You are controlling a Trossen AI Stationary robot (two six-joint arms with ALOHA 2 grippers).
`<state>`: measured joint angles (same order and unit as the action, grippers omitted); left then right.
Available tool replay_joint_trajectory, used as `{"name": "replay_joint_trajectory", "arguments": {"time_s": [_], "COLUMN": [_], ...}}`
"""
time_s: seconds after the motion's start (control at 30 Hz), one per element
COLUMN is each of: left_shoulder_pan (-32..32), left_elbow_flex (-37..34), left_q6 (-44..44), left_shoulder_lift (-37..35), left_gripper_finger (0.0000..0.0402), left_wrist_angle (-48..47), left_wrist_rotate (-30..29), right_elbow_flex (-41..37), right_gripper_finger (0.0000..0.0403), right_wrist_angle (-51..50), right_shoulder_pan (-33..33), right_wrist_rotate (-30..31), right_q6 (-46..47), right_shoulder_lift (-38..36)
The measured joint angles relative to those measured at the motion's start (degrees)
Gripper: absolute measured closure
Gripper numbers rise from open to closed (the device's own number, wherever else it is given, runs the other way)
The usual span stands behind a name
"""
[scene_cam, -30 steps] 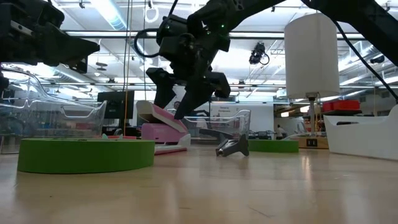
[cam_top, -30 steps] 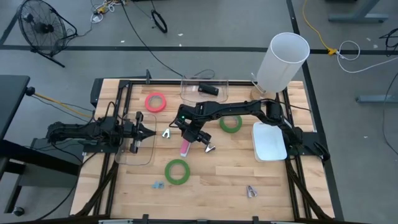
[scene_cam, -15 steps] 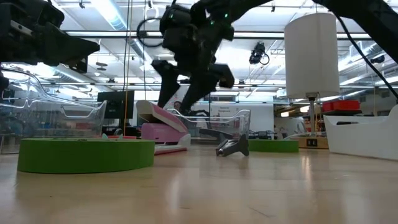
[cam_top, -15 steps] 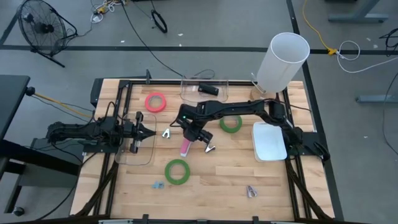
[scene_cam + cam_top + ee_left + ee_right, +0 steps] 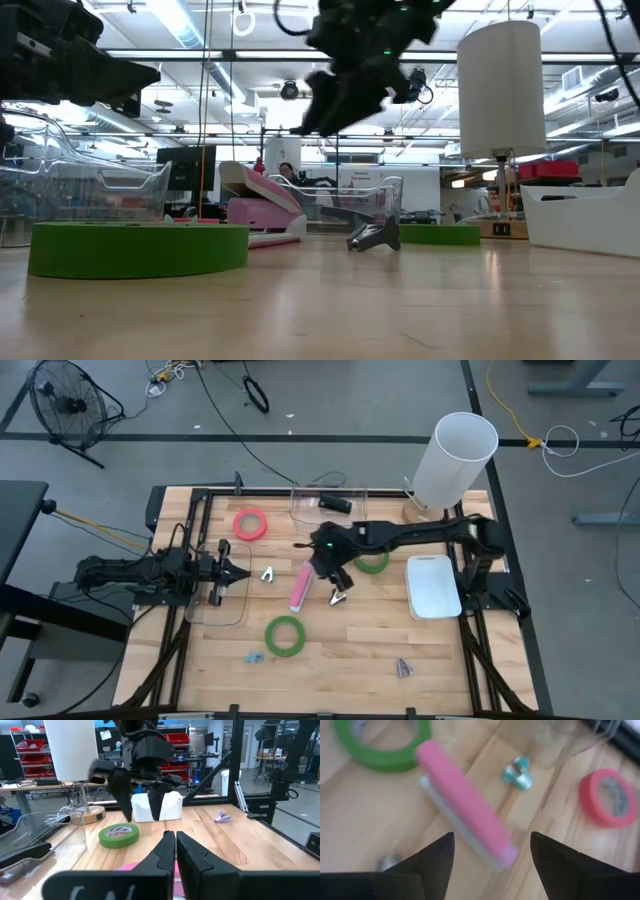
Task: Pick and place Stapler, Stapler remover, tape
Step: Put the top green tape into the bottom transparent bin
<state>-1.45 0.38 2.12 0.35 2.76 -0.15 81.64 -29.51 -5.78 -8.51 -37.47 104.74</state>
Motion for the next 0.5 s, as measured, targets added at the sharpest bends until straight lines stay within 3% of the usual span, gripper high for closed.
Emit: {"name": "replay_joint_trajectory", "arguments": {"time_s": [0.3,0.5], "left_shoulder_pan": [0.0,0.0], "left_elbow_flex": [0.0,0.0], "left_q6": [0.0,0.0], "left_shoulder_lift": [0.0,0.0], "left_gripper_finger": [0.0383,0.0383], "left_wrist_angle": [0.0,0.0], "left_wrist_rotate": [0.0,0.0], "right_elbow_flex": [-14.1,-18.0], "right_gripper_finger": [0.0142,0.0142], "right_wrist_angle": [-2.4,-7.5], "right_shoulder_pan": [-1.7,-4.6], "right_wrist_rotate": [10.3,11.9], "right_q6": [14.5,25.7], "right_shoulder_lift": [-10.4,-11.7]}}
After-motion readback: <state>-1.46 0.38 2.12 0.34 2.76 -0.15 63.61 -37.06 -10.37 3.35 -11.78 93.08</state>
